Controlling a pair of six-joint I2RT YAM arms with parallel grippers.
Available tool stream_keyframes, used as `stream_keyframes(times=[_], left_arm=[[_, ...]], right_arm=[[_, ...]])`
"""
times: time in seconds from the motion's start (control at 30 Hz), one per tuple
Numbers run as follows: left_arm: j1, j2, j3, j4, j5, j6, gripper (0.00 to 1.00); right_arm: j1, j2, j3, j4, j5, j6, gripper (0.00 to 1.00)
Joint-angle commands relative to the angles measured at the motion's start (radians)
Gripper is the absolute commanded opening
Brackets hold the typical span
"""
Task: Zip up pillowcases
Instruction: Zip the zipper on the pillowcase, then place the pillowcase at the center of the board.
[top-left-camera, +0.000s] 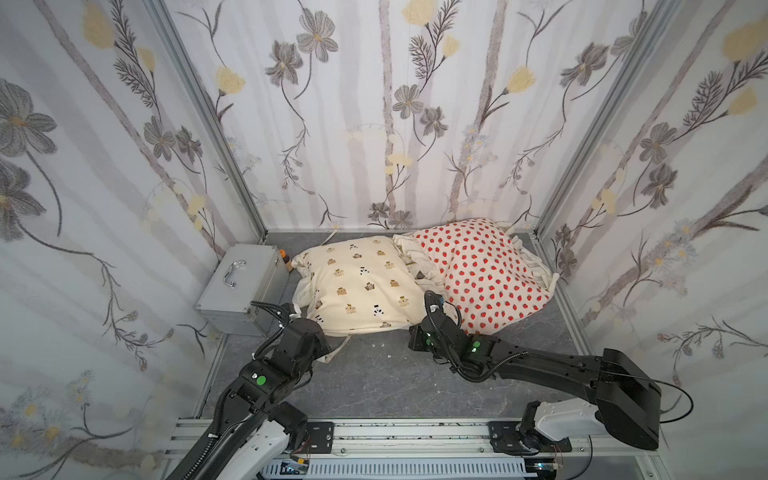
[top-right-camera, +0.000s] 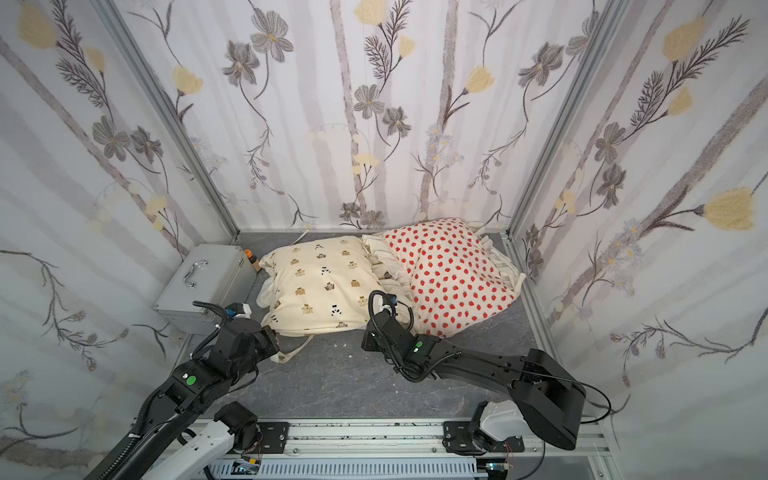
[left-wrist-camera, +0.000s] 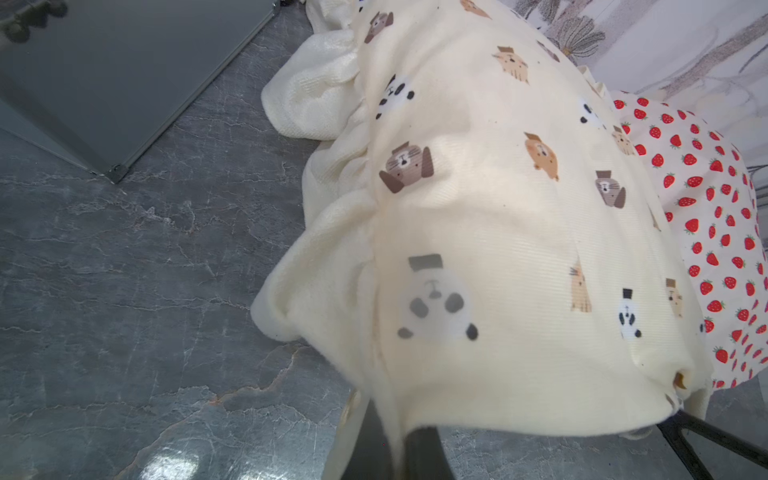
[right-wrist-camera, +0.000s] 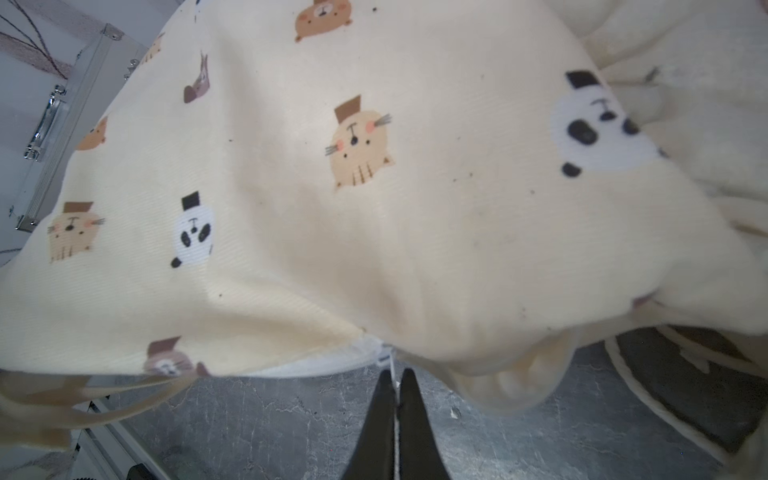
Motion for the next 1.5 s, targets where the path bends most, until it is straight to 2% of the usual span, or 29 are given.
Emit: stream_keyframes(times=[0.0,0.27,0.53,0.8,1.03,1.27,1.47], left_arm=[[0.034,-0.001,0.008,-0.018,-0.037,0.004,0.0],[0.095,-0.03,0.006,-0.001,0.007,0.005,0.0],[0.146,-0.022,0.001,0.002,0.002,0.019,0.0],[0.25,0.001,0.02,0.023,0.055,0.064,0.0],[0.322,0.011,0.043,0.052,0.087,0.087,0.0],[0.357,0.056,0.115,0.083,0.102,0.139,0.0],[0.404,0.083,0.107,0.104,0.113,0.149,0.0]], right_arm=[[-0.007,-0.012,-0.001,-0.019,0.04,0.012,0.0],[-0.032,-0.022,-0.046,-0.026,0.039,0.006,0.0],[-0.04,-0.036,-0.035,-0.099,0.106,-0.006,0.0],[-0.068,-0.081,-0.05,-0.089,0.078,-0.01,0.0],[-0.035,-0.049,0.038,-0.094,0.037,-0.046,0.0],[0.072,0.069,0.176,-0.021,-0.048,-0.063,0.0],[0.135,0.274,0.292,0.107,-0.155,-0.036,0.0]])
